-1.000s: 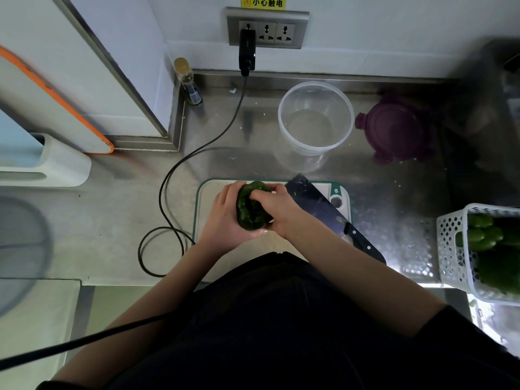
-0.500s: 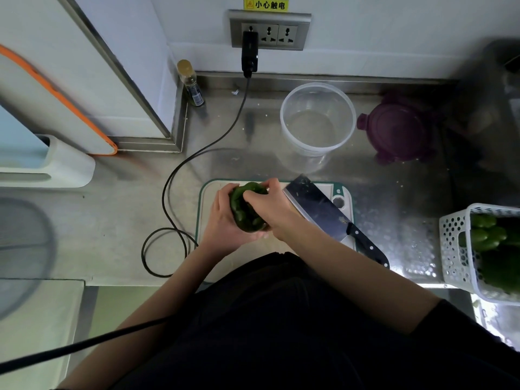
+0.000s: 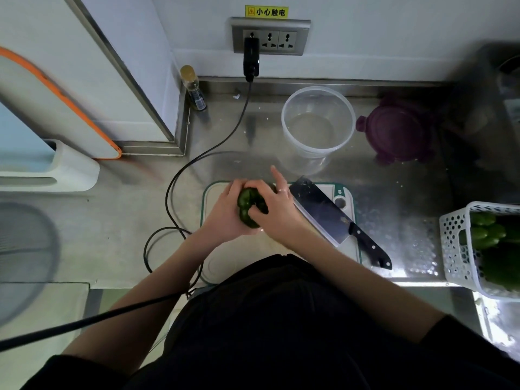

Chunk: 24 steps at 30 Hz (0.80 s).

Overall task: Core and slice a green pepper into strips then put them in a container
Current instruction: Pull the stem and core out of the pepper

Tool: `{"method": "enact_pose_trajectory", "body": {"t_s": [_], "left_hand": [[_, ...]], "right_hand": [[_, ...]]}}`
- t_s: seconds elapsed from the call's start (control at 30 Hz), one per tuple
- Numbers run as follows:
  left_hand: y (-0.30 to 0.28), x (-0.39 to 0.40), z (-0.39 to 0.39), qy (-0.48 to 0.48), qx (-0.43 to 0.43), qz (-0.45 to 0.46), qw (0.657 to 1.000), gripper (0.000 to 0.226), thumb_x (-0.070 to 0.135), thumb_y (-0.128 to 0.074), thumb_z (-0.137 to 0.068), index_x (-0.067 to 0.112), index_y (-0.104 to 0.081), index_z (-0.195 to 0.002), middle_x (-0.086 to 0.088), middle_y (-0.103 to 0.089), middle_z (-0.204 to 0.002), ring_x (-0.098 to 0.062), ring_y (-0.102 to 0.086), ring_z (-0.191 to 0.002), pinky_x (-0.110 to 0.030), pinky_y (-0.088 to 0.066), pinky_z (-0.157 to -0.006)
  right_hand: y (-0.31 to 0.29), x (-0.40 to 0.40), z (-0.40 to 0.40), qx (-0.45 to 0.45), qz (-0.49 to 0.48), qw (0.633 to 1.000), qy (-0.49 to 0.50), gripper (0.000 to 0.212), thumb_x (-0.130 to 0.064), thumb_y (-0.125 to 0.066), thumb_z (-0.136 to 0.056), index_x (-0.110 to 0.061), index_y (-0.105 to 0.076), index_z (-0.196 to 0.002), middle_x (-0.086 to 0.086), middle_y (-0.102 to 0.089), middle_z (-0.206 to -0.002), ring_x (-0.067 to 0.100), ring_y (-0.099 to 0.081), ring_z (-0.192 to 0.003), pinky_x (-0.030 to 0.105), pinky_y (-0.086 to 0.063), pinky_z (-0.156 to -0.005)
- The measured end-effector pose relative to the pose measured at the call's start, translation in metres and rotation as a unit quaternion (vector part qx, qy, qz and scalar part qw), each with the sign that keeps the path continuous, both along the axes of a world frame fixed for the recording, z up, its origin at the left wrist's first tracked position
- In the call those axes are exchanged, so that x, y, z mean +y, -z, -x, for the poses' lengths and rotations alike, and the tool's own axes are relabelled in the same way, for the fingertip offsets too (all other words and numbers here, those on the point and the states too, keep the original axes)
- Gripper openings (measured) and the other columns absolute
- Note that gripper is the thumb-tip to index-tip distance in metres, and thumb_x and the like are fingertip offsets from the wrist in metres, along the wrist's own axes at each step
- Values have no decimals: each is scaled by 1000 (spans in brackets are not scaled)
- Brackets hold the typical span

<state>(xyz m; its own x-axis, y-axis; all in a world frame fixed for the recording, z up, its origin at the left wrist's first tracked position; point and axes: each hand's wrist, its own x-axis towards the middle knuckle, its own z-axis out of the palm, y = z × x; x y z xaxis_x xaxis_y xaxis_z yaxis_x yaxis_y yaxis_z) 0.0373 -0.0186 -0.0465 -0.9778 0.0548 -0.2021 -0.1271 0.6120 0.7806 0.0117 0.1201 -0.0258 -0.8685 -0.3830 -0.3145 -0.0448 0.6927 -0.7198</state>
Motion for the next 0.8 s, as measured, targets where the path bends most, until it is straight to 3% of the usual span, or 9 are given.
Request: {"method": "enact_pose_trajectory", "body": {"t_s": [0.1, 0.17, 0.27, 0.33, 0.4, 0.47, 0.53, 0.63, 0.8], "left_hand": [[5, 2, -8, -44, -13, -35, 998, 87, 11, -90, -52, 4, -38, -122, 3, -53, -110, -16, -57, -95, -16, -38, -73], [6, 6, -14, -72, -37, -57, 995, 90, 15, -91, -53, 8, -32, -122, 4, -49, -114, -13, -55, -98, -12, -39, -70], [11, 9, -22, -68, -63, -63, 994, 88, 18, -91, -55, 13, -28, -115, 3, -43, -117, -13, -53, -105, -9, -40, -73], [10, 9, -21, -95, -54, -76, 991, 89, 15, -91, -53, 13, -27, -114, 5, -44, -111, -14, -54, -103, -11, -43, -75], [8, 9, -16, -80, -33, -81, 993, 104, 15, -92, -49, 12, -26, -129, 6, -44, -113, -12, -52, -104, -10, -43, -80], [3, 10, -10, -37, -27, -62, 997, 109, 18, -91, -50, 17, -28, -138, 6, -41, -121, -9, -45, -109, -18, -41, -92], [1, 10, -10, -20, -21, -47, 998, 97, 18, -90, -52, 19, -37, -133, 5, -42, -121, -10, -44, -109, -20, -38, -91], [3, 9, -16, -18, -24, -46, 998, 93, 16, -91, -51, 17, -40, -129, 5, -45, -119, -13, -48, -103, -20, -37, -85], [9, 9, -18, -18, -10, -49, 999, 94, 20, -93, -45, 18, -41, -124, 3, -48, -118, -12, -50, -100, -23, -42, -86]], "right_hand": [[-2, -2, -9, -1, 105, 977, 185, 69, -16, -77, -73, -17, -34, -127, 4, -27, -135, 21, -30, -126, 38, -34, -107], [-8, 0, 0, -128, 113, 945, 280, 77, -30, -82, -70, -19, -27, -123, 0, -35, -123, 16, -43, -110, 34, -45, -94], [-9, -6, 5, -309, 149, 894, 287, 55, -28, -70, -82, -29, -27, -116, 0, -48, -114, 18, -55, -95, 48, -55, -84], [-5, -8, -1, -263, 136, 917, 268, 49, -23, -64, -83, -28, -29, -117, 4, -49, -121, 24, -54, -104, 49, -53, -87], [-3, -7, -7, -195, 107, 947, 233, 50, -22, -62, -84, -23, -30, -123, 7, -49, -122, 25, -53, -109, 44, -53, -87], [-5, -5, -7, -157, 83, 961, 212, 53, -22, -64, -84, -18, -32, -126, 7, -52, -117, 25, -54, -105, 37, -53, -78], [-7, -6, -1, -147, 45, 970, 186, 56, -23, -69, -80, -16, -37, -125, 6, -54, -109, 24, -56, -97, 31, -48, -68], [-6, -10, 1, -132, -17, 982, 137, 53, -25, -71, -76, -17, -42, -120, 7, -57, -103, 23, -58, -92, 30, -47, -66], [-7, 2, -2, -163, 48, 975, 141, 44, -21, -67, -79, -20, -43, -115, 4, -57, -98, 22, -59, -88, 31, -50, -59]]}}
